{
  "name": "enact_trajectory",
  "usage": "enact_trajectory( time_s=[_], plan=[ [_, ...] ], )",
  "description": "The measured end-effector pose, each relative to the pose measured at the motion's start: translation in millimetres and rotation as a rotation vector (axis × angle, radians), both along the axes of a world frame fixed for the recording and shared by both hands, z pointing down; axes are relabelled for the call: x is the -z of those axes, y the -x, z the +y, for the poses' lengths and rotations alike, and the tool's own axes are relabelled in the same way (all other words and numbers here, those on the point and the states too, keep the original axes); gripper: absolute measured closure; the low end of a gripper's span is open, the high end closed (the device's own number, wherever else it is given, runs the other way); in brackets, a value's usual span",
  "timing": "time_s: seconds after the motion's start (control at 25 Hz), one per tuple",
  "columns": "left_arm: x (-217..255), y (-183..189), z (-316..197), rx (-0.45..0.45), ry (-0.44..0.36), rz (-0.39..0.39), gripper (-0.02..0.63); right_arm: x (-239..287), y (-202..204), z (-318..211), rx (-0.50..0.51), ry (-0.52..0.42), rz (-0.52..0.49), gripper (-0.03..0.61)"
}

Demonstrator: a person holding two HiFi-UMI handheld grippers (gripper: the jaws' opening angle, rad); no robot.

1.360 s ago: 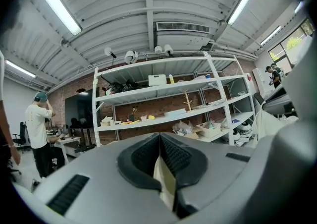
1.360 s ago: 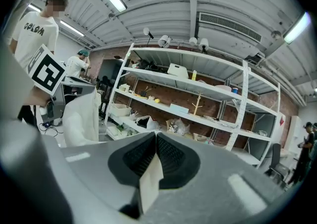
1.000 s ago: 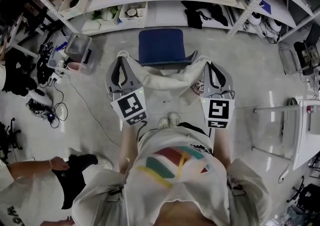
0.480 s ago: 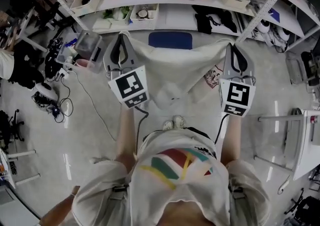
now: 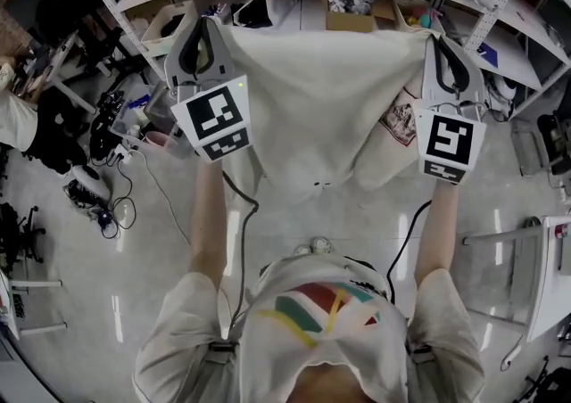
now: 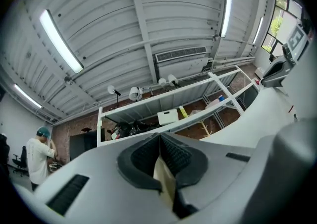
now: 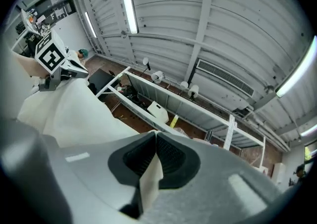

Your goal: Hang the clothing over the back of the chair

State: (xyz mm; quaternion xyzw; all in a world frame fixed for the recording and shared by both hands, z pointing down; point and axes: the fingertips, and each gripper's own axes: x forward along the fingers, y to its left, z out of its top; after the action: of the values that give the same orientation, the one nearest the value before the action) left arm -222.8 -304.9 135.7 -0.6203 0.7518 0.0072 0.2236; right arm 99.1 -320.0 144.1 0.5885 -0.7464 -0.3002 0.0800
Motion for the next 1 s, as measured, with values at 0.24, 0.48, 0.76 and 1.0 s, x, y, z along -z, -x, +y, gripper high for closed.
enact_trajectory(
  time_s=[0.24,0.48,0.76,1.0],
  plan=[
    [59.4,0.5,-12.9,0.002,-0.081,-0.042,0.598,49.7,1.0,-10.5,-0.001,-0.098,0.035,0.566],
    [72.6,1.1,-30.0,0.019,-0.073,-0.085,0.598,59.6,1.8,-25.8,-0.009,-0.104,0.057,0.566],
    [23.9,4.0,-64.4,0.038,0.034,-0.1,0.598,10.9,3.8,-60.2,-0.043,-0.007,0.126,0.566],
    [-35.2,9.7,-94.9,0.027,0.146,-0.122,0.598,-39.0,12.1,-83.8,-0.049,0.097,0.179,0.566]
  ],
)
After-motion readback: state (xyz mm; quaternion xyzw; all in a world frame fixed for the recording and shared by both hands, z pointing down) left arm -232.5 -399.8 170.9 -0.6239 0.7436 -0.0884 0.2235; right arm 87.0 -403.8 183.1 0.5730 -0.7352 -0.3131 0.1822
